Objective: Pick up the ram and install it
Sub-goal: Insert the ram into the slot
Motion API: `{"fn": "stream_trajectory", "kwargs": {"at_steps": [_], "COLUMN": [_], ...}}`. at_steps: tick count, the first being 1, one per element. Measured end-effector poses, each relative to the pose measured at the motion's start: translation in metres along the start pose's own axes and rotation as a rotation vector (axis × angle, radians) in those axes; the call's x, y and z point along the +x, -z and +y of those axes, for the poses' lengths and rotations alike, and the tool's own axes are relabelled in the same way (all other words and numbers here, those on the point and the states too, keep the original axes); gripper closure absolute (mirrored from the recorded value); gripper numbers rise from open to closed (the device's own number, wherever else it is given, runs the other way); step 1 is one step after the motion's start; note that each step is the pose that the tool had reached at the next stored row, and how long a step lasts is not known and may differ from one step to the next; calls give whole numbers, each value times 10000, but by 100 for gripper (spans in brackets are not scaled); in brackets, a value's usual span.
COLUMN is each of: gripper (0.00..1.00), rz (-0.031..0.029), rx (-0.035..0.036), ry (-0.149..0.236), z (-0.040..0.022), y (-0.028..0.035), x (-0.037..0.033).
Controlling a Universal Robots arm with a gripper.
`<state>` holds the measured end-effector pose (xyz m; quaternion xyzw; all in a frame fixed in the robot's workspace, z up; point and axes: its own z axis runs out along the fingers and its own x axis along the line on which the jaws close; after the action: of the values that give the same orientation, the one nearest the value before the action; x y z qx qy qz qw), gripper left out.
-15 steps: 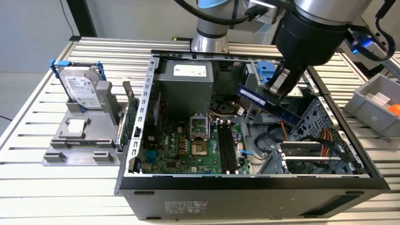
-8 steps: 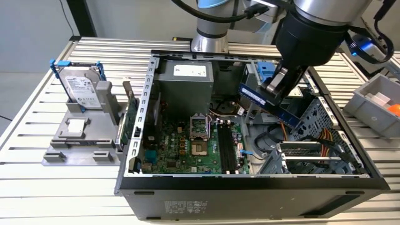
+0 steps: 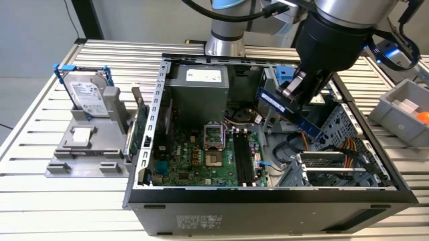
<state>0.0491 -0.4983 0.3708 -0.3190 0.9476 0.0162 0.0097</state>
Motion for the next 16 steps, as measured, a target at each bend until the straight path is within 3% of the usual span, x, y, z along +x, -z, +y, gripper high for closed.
{"fn": "stream_trajectory", "kwargs": {"at_steps": [16], "gripper": [100], "rz": [-46], "rx": [53], "ry": [-1864], "z": [-1], "y": [-16], "x": [0]}}
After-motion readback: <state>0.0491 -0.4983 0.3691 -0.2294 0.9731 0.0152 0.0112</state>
